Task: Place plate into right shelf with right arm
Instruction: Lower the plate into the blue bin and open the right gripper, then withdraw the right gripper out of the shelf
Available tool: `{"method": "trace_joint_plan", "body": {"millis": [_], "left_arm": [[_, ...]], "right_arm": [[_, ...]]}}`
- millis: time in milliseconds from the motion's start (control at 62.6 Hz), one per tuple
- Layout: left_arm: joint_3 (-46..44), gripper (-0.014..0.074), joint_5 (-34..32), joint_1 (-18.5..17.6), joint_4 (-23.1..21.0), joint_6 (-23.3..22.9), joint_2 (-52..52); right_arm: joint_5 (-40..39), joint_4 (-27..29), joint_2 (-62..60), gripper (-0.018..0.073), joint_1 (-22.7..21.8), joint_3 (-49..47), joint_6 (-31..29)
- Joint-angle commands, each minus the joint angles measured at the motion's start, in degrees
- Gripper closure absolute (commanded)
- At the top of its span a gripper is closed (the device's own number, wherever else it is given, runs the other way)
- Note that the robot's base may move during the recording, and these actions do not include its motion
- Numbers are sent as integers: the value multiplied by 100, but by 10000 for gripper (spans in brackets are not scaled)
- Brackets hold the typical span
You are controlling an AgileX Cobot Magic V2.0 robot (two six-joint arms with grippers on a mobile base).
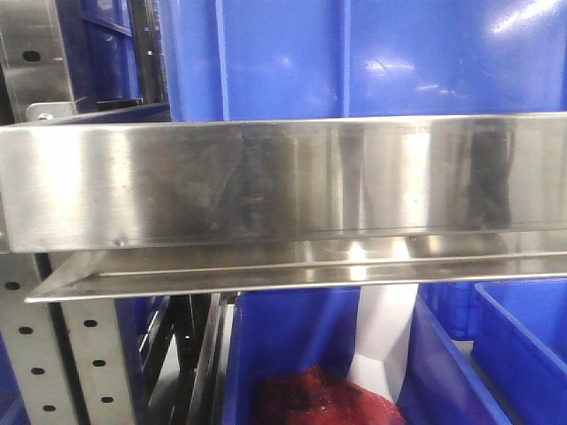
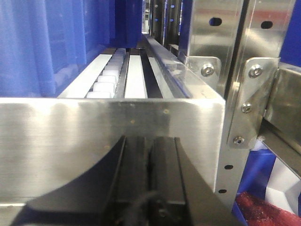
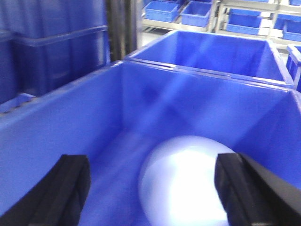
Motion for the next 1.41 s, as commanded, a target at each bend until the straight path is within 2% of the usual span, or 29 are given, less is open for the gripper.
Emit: {"method": "trace_joint_plan", "body": {"millis": [0,80,144,208,352,416,607,1167,1247,1390], "left_arm": [[57,643,-500,5,-35,-16,-34],[57,643,-500,5,-35,-16,-34],[57,643,-500,5,-35,-16,-34],[57,643,-500,5,-35,-16,-34],[57,643,-500,5,-35,-16,-34],[57,643,-500,5,-35,-16,-34],[57,643,-500,5,-35,-16,-34],[57,643,-500,5,-35,-16,-34],[57,643,-500,5,-35,-16,-34],[57,643,-500,5,-35,-16,-34]], "right_arm": [[-26,58,-622,-72,-6,-250,1],[362,58,-1036,-46,-6,-238,1],[694,58,-1379,27,-6,-232,6],[1030,58,-1737,151,-6,-232,6],[1669,52,-2438,522,-6,-232,6],[1827,52,-2690,497,-6,-232,6],[2048,36,-3032,504,-6,-225,6],[1900,15,-3045,504,-10,-209,6],[1568,-160,-3073,504,-10,-50,6],[229,-442,-3336,504,-259,760,160]]}}
